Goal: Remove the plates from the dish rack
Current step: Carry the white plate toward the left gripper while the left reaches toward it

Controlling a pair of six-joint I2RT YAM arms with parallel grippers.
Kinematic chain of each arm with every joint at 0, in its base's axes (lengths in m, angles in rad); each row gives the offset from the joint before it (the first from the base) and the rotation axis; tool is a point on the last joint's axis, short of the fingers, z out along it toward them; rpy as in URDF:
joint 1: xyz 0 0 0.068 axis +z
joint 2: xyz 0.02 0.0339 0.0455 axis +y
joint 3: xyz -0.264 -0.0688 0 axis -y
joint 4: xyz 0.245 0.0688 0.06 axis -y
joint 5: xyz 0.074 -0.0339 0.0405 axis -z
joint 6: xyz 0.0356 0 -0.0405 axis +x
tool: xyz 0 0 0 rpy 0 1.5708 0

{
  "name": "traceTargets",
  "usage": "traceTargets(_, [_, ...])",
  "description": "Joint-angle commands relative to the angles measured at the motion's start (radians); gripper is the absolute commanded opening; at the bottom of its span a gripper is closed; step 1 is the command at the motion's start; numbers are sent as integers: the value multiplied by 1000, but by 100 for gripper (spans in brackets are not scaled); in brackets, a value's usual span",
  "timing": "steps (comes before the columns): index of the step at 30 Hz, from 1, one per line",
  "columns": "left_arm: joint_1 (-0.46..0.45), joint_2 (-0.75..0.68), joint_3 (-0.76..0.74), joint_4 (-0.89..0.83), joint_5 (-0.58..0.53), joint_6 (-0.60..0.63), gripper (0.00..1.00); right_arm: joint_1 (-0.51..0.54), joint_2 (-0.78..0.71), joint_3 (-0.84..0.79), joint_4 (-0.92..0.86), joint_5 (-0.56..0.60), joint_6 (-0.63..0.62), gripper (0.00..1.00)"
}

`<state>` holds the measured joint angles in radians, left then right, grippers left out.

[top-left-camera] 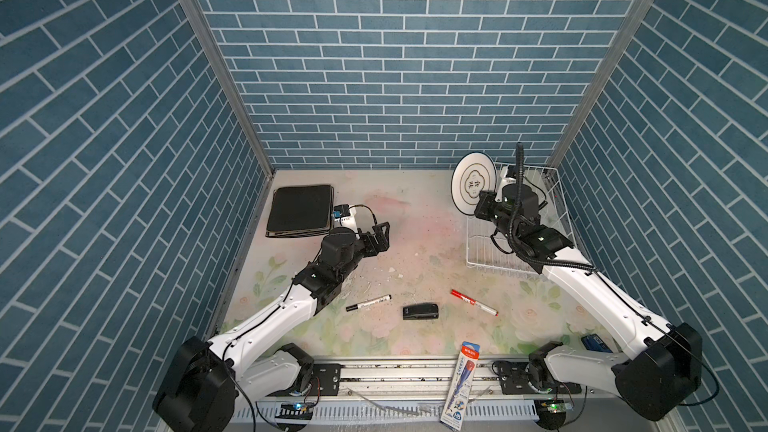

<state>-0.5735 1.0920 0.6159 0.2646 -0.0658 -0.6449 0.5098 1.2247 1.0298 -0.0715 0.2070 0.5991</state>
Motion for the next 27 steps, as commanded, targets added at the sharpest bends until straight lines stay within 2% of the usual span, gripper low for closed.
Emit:
traceTargets(1, [-5, -24, -15, 83, 7, 26, 100, 1, -7, -54, 177, -160, 157, 0])
traceTargets(5, [-5, -10, 13, 70, 43, 19, 100, 3, 20, -106, 300, -276, 255, 0])
traceTargets(9, [-3, 15, 1, 141, 83, -24, 100, 12, 47, -171, 440, -359, 343, 0])
traceTargets(17, [-2, 90, 7, 226, 153, -54, 100, 64, 47, -235, 540, -371, 389, 0])
traceTargets(21, [0, 127, -14, 348, 234, -101, 100, 76, 41, -258, 571, -393, 420, 0])
traceTargets(27, [4, 198, -19, 452, 287, -170, 99, 93, 24, -294, 624, -422, 443, 0])
